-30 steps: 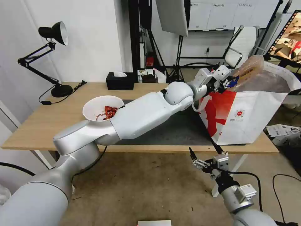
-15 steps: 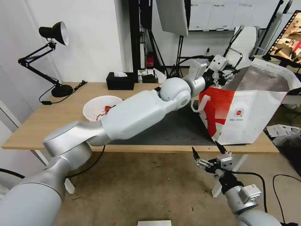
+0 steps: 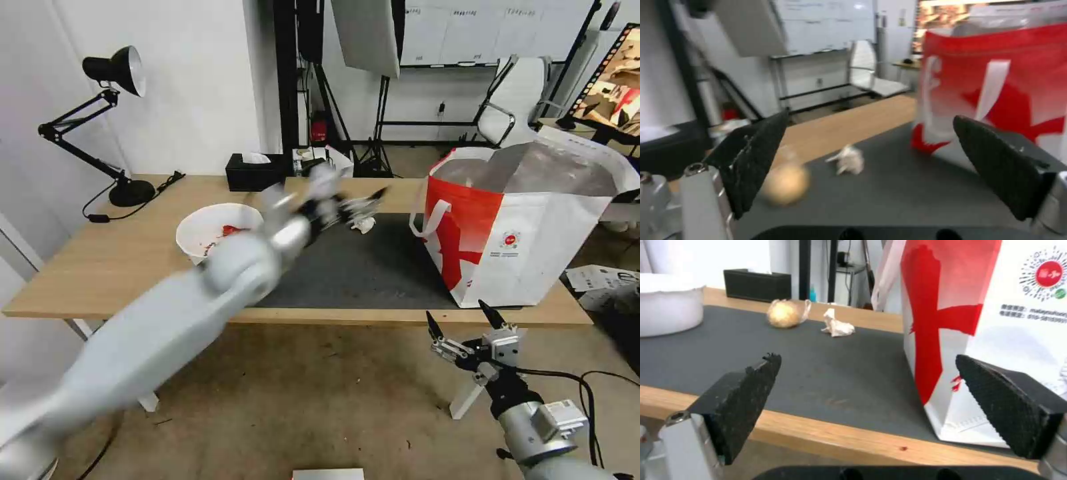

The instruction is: Pick up the trash from the table and place it into the takeout bag.

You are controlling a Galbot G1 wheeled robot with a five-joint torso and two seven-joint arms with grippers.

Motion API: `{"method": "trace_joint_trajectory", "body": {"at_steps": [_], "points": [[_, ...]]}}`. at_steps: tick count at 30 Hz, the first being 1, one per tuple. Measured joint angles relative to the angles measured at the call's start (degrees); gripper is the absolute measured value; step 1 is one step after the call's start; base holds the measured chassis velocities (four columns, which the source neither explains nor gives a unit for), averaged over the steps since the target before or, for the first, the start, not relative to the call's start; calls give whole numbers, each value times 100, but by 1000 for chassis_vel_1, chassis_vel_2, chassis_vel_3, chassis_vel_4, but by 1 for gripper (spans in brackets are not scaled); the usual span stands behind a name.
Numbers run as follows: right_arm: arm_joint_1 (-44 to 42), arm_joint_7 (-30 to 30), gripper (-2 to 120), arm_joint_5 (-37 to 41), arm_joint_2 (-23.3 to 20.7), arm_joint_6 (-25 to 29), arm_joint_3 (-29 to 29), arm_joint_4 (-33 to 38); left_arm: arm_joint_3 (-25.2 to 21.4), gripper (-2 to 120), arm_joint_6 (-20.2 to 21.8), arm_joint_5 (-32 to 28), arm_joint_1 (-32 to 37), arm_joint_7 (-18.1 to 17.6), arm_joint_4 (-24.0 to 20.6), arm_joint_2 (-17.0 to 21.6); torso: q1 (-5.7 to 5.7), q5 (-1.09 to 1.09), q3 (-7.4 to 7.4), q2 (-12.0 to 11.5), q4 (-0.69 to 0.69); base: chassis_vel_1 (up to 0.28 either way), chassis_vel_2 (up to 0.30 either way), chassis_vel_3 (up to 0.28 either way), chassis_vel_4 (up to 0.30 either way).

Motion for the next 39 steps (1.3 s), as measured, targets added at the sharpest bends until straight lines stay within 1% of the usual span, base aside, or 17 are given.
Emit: {"method": "trace_joint_trajectory", "body": {"at_steps": [1,2,3,4,5,6,7,8,9,10,12,14,16,21,27,32,39], "points": [[-18,13,100,32,-3,28,-14,9,-359,100,-76,180,521,38,-159,66,0,1,0,0,0,0,0,0,0],[-50,27,100,54,-12,95,-30,15,-891,100,-209,474,1352,64,-400,77,0,0,0,0,-1,0,0,0,0],[-78,41,100,60,-16,170,-39,16,-1230,100,-323,744,1923,75,-541,0,0,4,0,0,-3,0,0,0,0],[-78,41,100,60,-16,170,-39,16,-1230,100,-323,744,1923,75,-541,0,0,4,0,0,-3,0,0,0,0],[-100,54,100,65,-17,248,-44,16,-1493,100,-424,980,2394,90,-620,-108,0,3,0,0,-3,0,0,0,0],[-138,62,100,74,-15,371,-46,10,-1820,100,-581,1309,3039,101,-682,-299,0,2,0,0,-3,0,0,0,0],[-138,62,100,74,-15,371,-46,10,-1820,100,-581,1309,3039,101,-682,-299,0,2,0,0,-3,0,0,0,0],[-177,66,100,84,-8,522,-47,-10,-2025,100,-670,1502,3494,52,-726,-464,0,2,0,0,-1,0,0,0,0],[-191,66,100,85,-4,588,-47,-18,-2106,100,-700,1570,3680,-23,-756,-537,0,3,0,0,-1,0,0,0,0],[-191,66,100,85,-4,588,-47,-18,-2106,100,-700,1570,3680,-23,-756,-537,0,3,0,0,-1,0,0,0,0],[-290,21,100,110,35,1025,-48,-110,-2413,100,-882,1991,4270,-231,-786,-875,-1,4,0,0,-3,0,0,0,0],[-297,5,100,110,42,1084,-49,-134,-2440,100,-911,2063,4321,-242,-772,-920,-1,4,0,1,-3,0,0,0,0],[-306,-173,100,49,113,1573,-103,-519,-2562,100,-1190,2645,4713,-296,-627,-1227,0,6,1,-1,-3,0,0,0,0],[-392,-346,100,-185,246,1771,-240,-880,-2549,100,-1445,2808,5011,-300,-462,-1407,0,6,1,-1,-4,0,0,0,0],[-225,-368,100,-350,342,1762,-458,-1214,-2522,100,-1525,2956,5188,-289,-299,-1644,1,5,1,-1,-3,0,0,0,0],[-210,-379,100,-365,274,1668,-459,-1229,-2529,100,-1510,3059,5174,-273,-93,-1672,1,3,1,-1,-3,0,0,0,0],[-254,-428,100,-362,256,1611,-446,-1256,-2554,100,-1517,3118,5207,-141,-43,-1665,1,4,1,-1,-3,0,0,0,0]]}}
